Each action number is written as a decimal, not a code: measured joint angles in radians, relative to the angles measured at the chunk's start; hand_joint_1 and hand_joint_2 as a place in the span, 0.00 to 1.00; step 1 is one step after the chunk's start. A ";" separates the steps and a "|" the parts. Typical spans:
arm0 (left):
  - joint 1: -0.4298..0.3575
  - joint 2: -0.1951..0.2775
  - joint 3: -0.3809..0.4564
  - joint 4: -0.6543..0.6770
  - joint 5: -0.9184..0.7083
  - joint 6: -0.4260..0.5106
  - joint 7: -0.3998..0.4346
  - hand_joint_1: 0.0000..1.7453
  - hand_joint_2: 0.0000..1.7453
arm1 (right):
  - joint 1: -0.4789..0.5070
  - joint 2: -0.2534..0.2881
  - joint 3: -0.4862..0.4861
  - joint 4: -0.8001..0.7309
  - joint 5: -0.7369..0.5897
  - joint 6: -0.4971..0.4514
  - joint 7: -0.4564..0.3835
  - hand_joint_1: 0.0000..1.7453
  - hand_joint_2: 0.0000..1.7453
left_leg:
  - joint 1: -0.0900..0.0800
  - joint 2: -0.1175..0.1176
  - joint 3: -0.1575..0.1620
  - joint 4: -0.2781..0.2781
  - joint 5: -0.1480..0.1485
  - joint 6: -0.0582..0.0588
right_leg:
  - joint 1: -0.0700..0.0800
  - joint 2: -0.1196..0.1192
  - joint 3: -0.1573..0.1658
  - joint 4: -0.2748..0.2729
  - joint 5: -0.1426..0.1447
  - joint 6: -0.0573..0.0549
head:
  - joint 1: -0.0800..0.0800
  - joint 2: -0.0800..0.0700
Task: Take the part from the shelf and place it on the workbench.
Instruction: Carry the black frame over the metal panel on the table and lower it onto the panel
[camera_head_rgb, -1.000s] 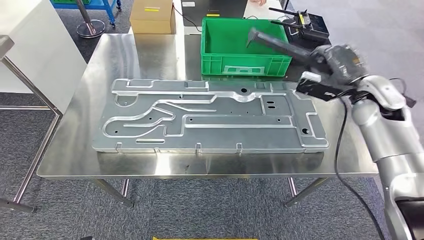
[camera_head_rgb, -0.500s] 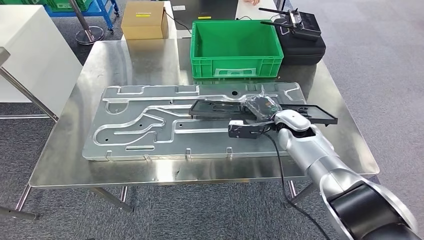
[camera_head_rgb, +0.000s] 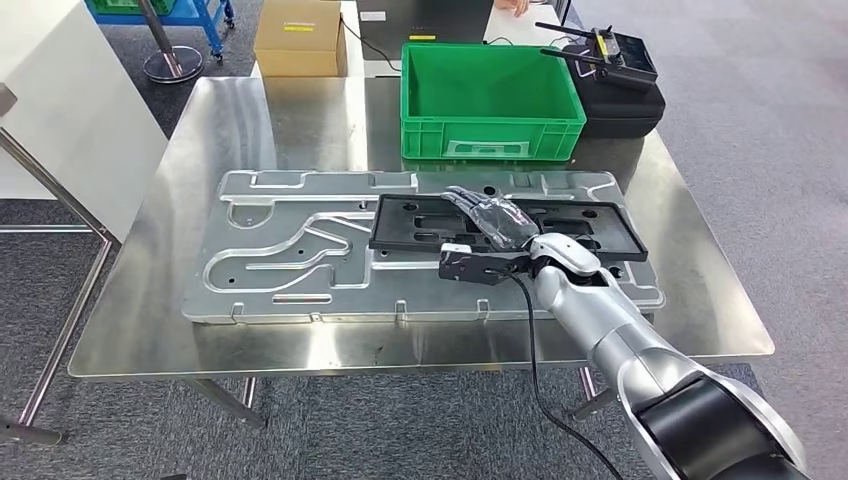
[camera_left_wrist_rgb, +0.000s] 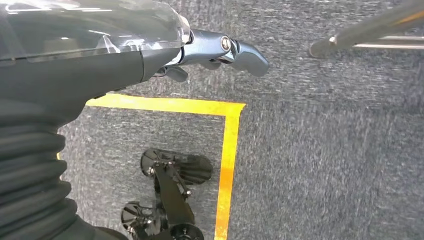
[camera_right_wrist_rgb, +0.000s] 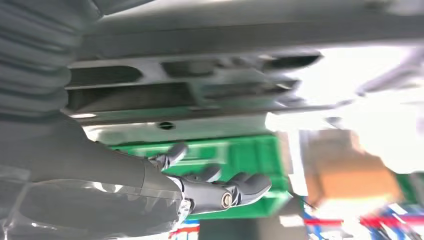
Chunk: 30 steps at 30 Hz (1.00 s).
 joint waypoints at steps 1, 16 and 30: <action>0.001 0.000 0.000 0.000 -0.001 0.001 0.002 0.00 0.00 | 0.007 0.000 -0.017 -0.025 -0.039 0.018 -0.025 0.00 0.00 | -0.003 -0.001 0.002 0.000 0.000 0.000 | 0.003 0.000 0.017 -0.040 0.030 -0.008 | 0.000 0.000; 0.024 -0.009 0.017 0.005 0.064 -0.032 -0.035 0.00 0.00 | 0.440 -0.176 -0.380 -0.910 -0.654 0.085 -0.190 0.00 0.00 | 0.009 0.005 -0.080 0.235 -0.117 -0.052 | 0.011 -0.020 0.157 -0.314 0.134 -0.048 | -0.010 0.000; 0.044 -0.031 0.065 0.005 0.083 -0.008 -0.051 0.00 0.00 | 1.089 -0.275 -1.105 -1.384 -0.623 -0.160 -0.190 0.00 0.00 | 0.005 0.007 0.010 0.003 -0.017 0.010 | 0.000 -0.009 0.067 -0.021 -0.067 0.017 | -0.008 0.000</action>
